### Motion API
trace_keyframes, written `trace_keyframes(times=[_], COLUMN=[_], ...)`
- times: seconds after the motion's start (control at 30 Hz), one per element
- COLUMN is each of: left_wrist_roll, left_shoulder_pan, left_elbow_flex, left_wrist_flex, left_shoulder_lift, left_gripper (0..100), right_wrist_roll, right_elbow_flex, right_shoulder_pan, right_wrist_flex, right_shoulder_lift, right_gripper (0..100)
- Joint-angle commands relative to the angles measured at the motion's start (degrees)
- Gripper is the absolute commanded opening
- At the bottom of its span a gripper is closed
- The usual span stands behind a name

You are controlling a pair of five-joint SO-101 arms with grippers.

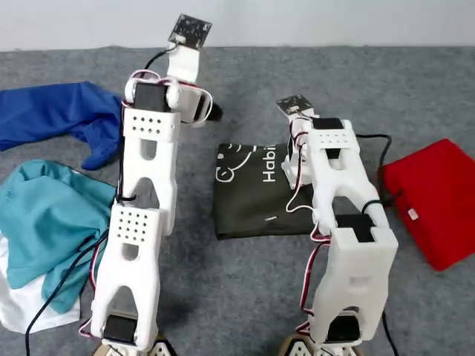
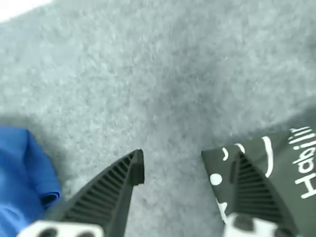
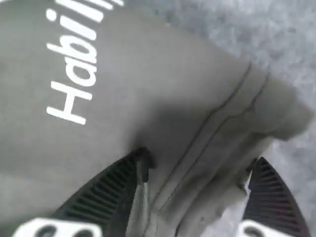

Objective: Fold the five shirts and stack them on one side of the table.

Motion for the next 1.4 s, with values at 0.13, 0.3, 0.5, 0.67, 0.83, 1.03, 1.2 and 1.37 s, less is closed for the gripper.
trace_keyframes(times=[0.13,0.3,0.5,0.67,0.83,1.03,1.2,1.37], left_wrist_roll=[0.4,0.4,0.4,0.4,0.4,0.4,0.4,0.4], left_shoulder_pan=[3.4,4.2,3.7,3.7,3.8,3.9,4.3,4.3], left_elbow_flex=[-2.9,-2.9,-2.9,-2.9,-2.9,-2.9,-2.9,-2.9], left_wrist_flex=[1.2,1.2,1.3,1.3,1.3,1.3,1.3,1.3], left_shoulder_lift=[-8.4,-9.7,-9.7,-9.7,-9.7,-9.7,-9.7,-9.7], left_gripper=[27,27,27,25,25,25,25,25], right_wrist_roll=[-0.1,6.1,6.6,6.7,6.7,6.4,6.4,4.7], right_elbow_flex=[-2.3,-2.3,-2.3,-2.3,-2.3,-2.3,-2.2,-2.3], right_shoulder_pan=[-2.0,-3.5,-3.3,-2.9,-2.2,4.1,10.2,15.8], right_wrist_flex=[-4.3,-4.1,-3.9,-2.3,-2.2,0.4,1.4,0.7], right_shoulder_lift=[4.0,6.3,6.4,3.6,-4.7,-15.3,-22.5,-25.5], right_gripper=[32.8,18.7,0.7,2.4,1.0,1.0,1.0,1.0])
